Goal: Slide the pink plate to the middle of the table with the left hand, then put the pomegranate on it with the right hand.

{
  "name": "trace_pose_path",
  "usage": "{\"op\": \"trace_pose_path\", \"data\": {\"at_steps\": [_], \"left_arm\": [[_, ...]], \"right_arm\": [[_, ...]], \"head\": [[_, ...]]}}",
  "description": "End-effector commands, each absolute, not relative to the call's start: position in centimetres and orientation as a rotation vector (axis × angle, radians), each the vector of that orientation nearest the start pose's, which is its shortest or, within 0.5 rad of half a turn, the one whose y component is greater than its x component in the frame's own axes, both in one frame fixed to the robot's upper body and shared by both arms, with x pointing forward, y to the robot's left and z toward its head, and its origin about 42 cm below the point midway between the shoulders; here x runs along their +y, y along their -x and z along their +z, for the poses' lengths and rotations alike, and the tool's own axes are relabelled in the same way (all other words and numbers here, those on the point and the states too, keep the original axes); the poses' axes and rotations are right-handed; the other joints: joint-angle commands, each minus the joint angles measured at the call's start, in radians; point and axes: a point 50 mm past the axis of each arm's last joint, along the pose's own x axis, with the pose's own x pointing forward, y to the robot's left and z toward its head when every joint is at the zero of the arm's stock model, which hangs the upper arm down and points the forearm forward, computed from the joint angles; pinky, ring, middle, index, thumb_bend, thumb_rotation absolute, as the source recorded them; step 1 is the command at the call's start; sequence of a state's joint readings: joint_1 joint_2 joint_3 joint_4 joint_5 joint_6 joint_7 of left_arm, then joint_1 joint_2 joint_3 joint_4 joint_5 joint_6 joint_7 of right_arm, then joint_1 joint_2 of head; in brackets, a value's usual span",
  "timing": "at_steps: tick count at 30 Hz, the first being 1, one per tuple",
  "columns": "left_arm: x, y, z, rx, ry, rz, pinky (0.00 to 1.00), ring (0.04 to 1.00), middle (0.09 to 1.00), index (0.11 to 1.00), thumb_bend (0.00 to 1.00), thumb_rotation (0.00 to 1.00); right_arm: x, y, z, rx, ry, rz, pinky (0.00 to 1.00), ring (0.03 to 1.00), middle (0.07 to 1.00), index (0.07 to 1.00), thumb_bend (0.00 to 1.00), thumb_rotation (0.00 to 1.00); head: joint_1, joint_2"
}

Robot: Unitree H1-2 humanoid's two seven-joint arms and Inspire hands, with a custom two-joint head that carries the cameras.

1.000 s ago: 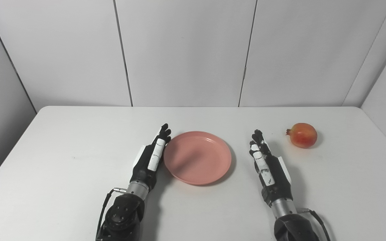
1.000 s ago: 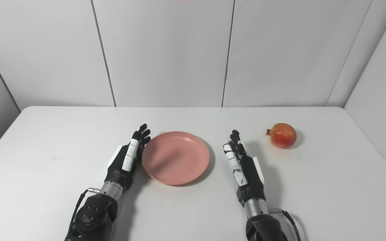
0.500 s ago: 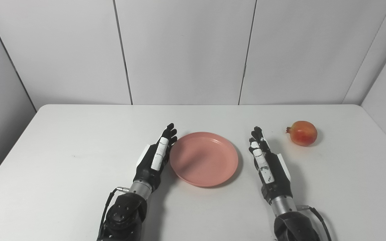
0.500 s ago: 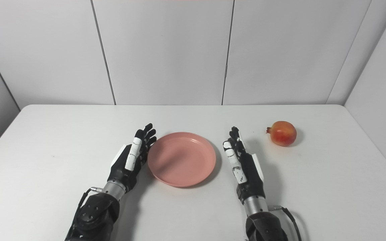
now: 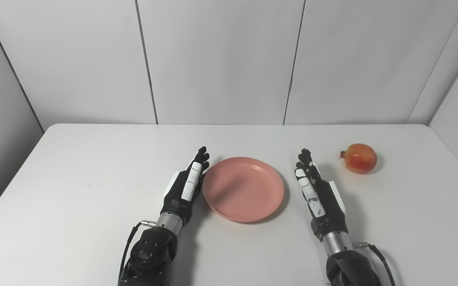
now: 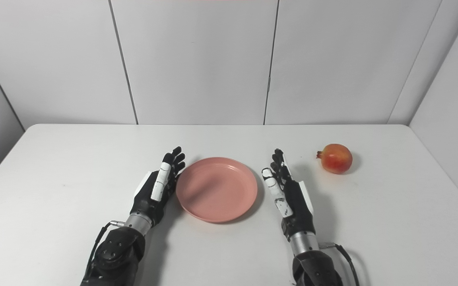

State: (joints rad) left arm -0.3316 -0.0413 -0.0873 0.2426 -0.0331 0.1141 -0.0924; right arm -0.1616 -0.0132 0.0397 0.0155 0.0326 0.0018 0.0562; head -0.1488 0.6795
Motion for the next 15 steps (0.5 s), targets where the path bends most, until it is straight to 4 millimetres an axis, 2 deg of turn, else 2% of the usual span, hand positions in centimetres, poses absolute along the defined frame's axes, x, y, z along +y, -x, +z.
{"op": "trace_pose_path", "data": {"at_steps": [1,6,8,11,15], "left_arm": [[13.0,-39.6,14.9,-0.055,0.011,-0.282,1.00,1.000,1.000,1.000,0.81,1.00],[13.0,-39.9,14.6,-0.059,-0.007,-0.265,1.00,1.000,1.000,1.000,0.80,1.00],[13.0,-40.0,14.6,-0.067,-0.007,-0.261,1.00,1.000,1.000,1.000,0.79,1.00],[12.8,-40.3,14.7,-0.076,-0.011,-0.263,1.00,1.000,1.000,1.000,0.78,1.00],[12.7,-40.6,14.7,-0.081,-0.017,-0.264,0.99,1.000,1.000,1.000,0.78,1.00]], "right_arm": [[-18.9,-34.3,16.8,-0.273,0.018,0.155,1.00,1.000,1.000,1.000,0.66,0.85],[-20.2,-34.7,18.9,-0.314,0.062,0.132,1.00,1.000,1.000,1.000,0.67,0.81],[-21.1,-34.9,19.8,-0.335,0.094,0.109,1.00,1.000,1.000,1.000,0.70,0.80],[-22.4,-35.1,20.8,-0.379,0.149,0.069,1.00,1.000,1.000,1.000,0.69,0.77],[-24.2,-34.9,21.8,-0.417,0.250,-0.002,0.99,0.994,1.000,1.000,0.66,0.79]], "head": [[0.001,-0.001],[-0.004,-0.008],[-0.012,-0.009],[-0.023,-0.010],[-0.038,-0.016]]}}
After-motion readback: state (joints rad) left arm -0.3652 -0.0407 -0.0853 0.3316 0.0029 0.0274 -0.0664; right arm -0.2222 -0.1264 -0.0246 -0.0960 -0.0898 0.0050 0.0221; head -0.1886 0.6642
